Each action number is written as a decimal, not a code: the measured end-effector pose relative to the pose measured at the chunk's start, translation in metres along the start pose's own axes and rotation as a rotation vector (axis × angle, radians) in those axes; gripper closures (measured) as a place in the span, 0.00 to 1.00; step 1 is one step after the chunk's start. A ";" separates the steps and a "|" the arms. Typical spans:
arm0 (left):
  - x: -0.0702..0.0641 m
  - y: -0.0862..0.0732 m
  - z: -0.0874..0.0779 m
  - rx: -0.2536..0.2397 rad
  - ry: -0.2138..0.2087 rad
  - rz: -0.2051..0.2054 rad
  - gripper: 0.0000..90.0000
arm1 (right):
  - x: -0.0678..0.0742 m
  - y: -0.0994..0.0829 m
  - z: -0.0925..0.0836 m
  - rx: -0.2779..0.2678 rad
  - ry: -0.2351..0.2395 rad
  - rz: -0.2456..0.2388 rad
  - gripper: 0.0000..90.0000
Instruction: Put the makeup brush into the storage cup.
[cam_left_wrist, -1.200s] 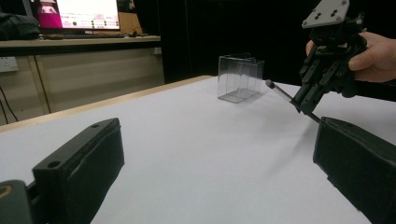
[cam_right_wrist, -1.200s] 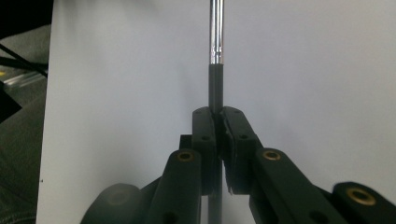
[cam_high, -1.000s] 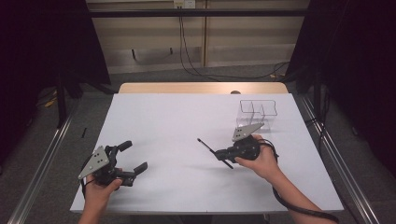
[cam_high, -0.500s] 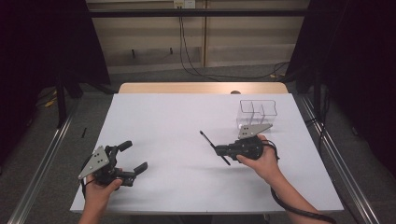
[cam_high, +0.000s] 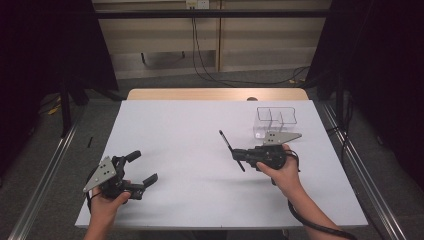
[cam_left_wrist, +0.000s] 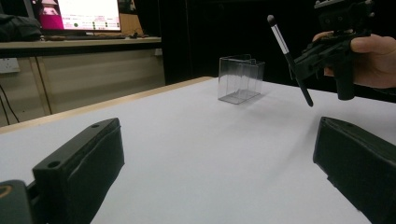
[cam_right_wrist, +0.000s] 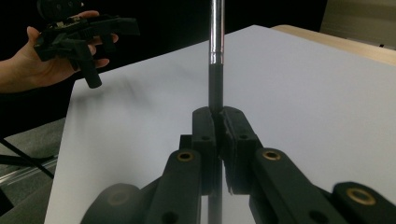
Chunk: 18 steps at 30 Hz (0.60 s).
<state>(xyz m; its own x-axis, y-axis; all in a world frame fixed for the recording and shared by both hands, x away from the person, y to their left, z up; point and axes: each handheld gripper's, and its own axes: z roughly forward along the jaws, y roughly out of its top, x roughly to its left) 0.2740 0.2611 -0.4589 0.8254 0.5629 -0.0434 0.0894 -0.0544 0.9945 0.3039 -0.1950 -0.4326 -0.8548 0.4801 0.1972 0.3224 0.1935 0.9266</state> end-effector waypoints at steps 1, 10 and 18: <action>0.000 0.000 0.000 0.000 0.000 0.000 0.02 | 0.000 0.000 0.000 0.000 0.000 0.000 0.94; 0.000 0.000 0.000 0.000 -0.001 0.002 0.02 | -0.003 0.001 -0.006 -0.066 -0.018 0.008 0.94; 0.000 0.000 0.000 -0.003 0.001 -0.001 0.02 | -0.008 0.003 -0.012 -0.116 -0.040 0.022 0.94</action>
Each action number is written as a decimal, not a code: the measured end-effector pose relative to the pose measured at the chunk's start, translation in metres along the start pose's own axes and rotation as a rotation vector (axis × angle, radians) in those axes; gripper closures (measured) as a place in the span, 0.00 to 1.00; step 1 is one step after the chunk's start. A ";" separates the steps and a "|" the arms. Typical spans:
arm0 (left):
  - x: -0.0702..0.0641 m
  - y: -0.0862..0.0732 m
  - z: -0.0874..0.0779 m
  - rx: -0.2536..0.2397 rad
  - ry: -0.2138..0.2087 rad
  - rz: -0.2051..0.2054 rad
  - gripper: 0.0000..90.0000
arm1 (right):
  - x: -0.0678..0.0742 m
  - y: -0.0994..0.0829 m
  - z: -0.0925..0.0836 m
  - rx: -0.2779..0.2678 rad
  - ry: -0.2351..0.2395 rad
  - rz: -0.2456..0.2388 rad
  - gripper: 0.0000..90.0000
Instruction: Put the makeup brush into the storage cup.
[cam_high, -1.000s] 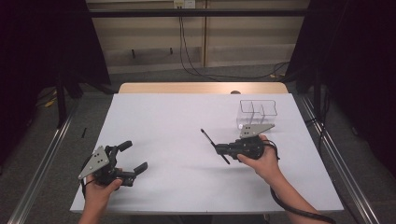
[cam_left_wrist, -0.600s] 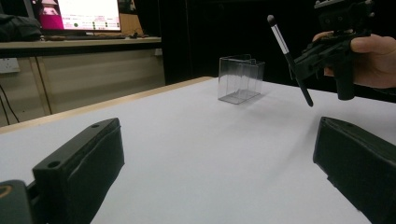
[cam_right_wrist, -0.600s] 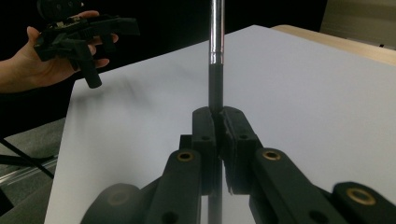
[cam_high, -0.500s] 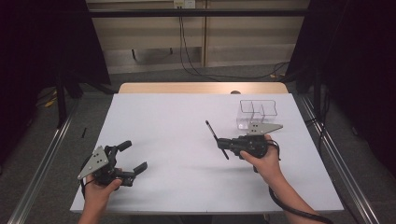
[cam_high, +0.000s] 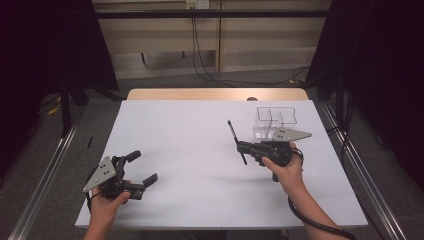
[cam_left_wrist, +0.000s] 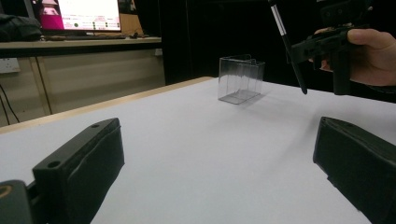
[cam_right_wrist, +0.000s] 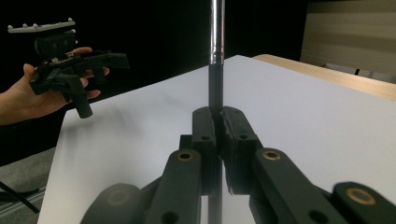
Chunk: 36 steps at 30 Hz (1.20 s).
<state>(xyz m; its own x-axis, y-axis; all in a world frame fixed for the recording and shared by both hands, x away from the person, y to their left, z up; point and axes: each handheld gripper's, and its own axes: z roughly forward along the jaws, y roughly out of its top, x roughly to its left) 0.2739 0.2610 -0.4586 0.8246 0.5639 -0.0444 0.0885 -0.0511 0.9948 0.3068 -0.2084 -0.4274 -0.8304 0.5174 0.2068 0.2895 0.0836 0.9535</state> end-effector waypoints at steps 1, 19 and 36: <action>0.000 0.000 0.000 0.000 0.000 0.000 0.02 | -0.001 0.001 -0.002 -0.012 -0.011 0.001 0.94; 0.001 0.000 -0.001 0.002 0.002 0.005 0.02 | -0.011 0.006 -0.010 -0.092 -0.063 0.003 0.94; 0.000 0.000 -0.001 0.003 0.001 0.004 0.02 | -0.021 0.012 -0.016 -0.133 -0.105 -0.002 0.94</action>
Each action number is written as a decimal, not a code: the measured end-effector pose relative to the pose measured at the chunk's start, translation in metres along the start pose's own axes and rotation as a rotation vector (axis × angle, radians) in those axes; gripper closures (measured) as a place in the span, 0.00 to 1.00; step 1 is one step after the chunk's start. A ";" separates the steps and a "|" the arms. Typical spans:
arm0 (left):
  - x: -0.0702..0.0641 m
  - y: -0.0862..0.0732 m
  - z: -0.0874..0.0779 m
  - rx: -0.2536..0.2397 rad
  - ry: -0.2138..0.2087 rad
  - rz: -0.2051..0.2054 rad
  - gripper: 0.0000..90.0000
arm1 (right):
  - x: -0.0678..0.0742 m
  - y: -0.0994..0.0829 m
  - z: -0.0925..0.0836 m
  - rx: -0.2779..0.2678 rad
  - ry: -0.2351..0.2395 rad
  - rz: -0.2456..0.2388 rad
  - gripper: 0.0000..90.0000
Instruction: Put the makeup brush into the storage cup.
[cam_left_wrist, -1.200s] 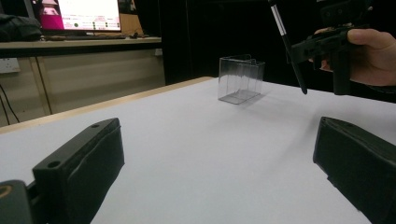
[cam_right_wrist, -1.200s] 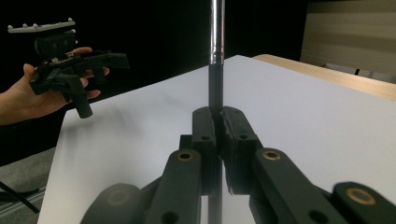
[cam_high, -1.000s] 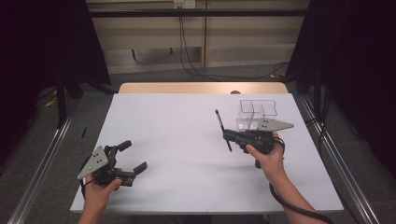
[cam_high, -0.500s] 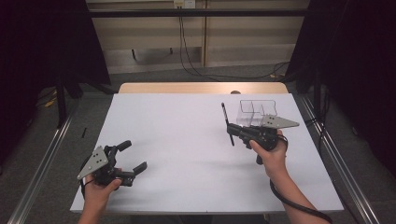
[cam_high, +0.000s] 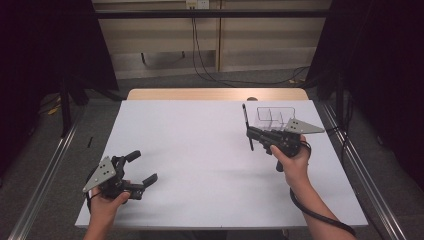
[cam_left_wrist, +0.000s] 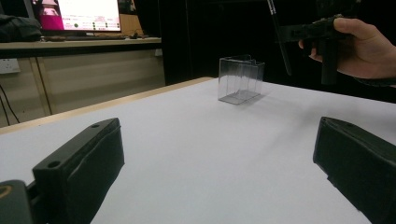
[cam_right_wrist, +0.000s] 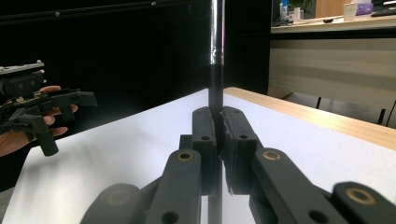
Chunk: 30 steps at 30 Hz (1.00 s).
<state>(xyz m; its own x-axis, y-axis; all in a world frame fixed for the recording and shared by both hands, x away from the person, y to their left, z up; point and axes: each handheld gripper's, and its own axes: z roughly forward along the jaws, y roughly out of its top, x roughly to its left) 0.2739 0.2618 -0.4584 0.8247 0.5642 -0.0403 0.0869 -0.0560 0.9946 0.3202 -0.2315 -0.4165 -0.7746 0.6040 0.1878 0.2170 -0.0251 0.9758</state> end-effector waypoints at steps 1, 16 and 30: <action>0.000 0.000 0.000 0.000 0.000 0.000 0.02 | 0.000 0.000 0.000 0.000 0.000 0.000 0.94; 0.000 0.000 0.000 0.000 -0.001 0.001 0.02 | -0.011 0.004 -0.003 -0.027 -0.037 -0.005 0.94; 0.001 0.000 0.000 0.000 0.000 0.001 0.02 | -0.022 0.008 -0.003 -0.034 -0.067 -0.004 0.94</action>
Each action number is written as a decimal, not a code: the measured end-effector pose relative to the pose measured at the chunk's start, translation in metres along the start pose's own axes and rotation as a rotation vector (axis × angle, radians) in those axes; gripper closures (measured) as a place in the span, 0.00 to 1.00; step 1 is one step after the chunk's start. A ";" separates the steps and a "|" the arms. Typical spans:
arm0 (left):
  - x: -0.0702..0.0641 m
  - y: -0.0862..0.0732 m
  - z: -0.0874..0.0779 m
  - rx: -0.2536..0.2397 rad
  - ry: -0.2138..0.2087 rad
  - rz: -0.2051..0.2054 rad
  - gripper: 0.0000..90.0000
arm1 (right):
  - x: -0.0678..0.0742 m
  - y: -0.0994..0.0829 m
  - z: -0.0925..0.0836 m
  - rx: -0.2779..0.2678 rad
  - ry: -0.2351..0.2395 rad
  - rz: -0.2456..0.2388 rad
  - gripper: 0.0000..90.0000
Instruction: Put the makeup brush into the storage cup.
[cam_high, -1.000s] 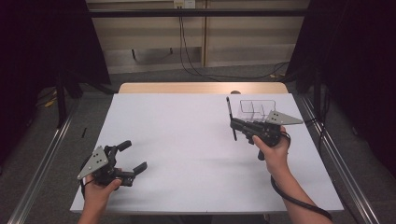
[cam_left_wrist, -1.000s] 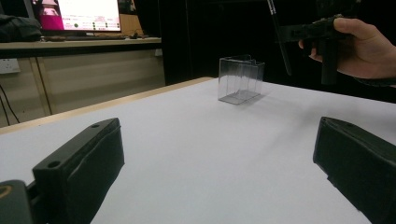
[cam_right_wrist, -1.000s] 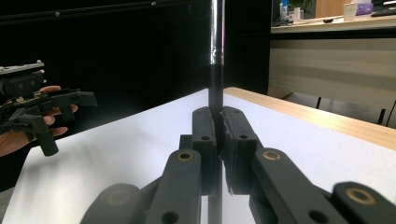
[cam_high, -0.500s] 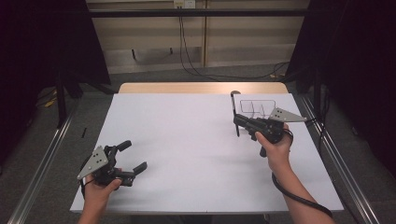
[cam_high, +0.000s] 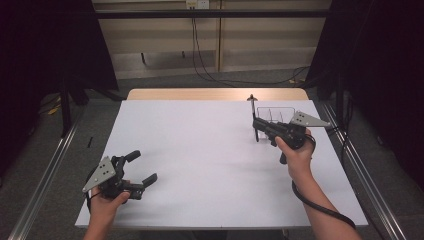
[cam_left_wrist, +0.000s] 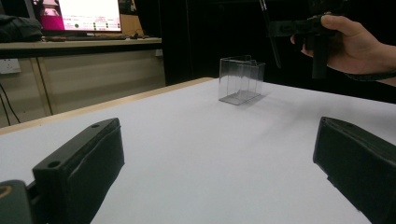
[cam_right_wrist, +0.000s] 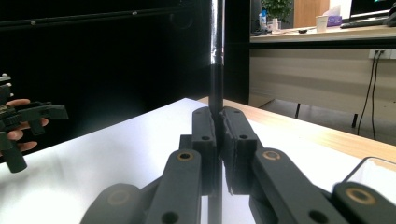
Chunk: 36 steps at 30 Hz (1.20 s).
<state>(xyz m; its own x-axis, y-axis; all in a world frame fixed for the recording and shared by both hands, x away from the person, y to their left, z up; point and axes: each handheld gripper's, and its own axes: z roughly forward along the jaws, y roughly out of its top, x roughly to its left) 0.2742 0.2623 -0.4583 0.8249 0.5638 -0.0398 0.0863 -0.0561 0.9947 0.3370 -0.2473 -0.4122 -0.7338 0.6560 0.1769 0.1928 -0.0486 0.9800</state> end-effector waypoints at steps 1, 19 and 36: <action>0.000 0.000 0.000 0.000 0.000 0.000 0.02 | -0.001 0.001 0.000 0.001 -0.002 -0.001 0.94; 0.000 0.000 0.000 -0.001 -0.001 0.001 0.02 | -0.016 0.005 0.001 -0.014 -0.067 -0.008 0.94; 0.000 0.000 0.000 0.000 -0.001 -0.002 0.02 | -0.028 0.010 -0.001 -0.043 -0.107 -0.001 0.94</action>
<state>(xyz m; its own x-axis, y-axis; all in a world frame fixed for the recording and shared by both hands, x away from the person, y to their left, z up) 0.2744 0.2623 -0.4585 0.8253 0.5632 -0.0418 0.0879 -0.0549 0.9946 0.3586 -0.2667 -0.4067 -0.6595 0.7327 0.1677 0.1626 -0.0787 0.9836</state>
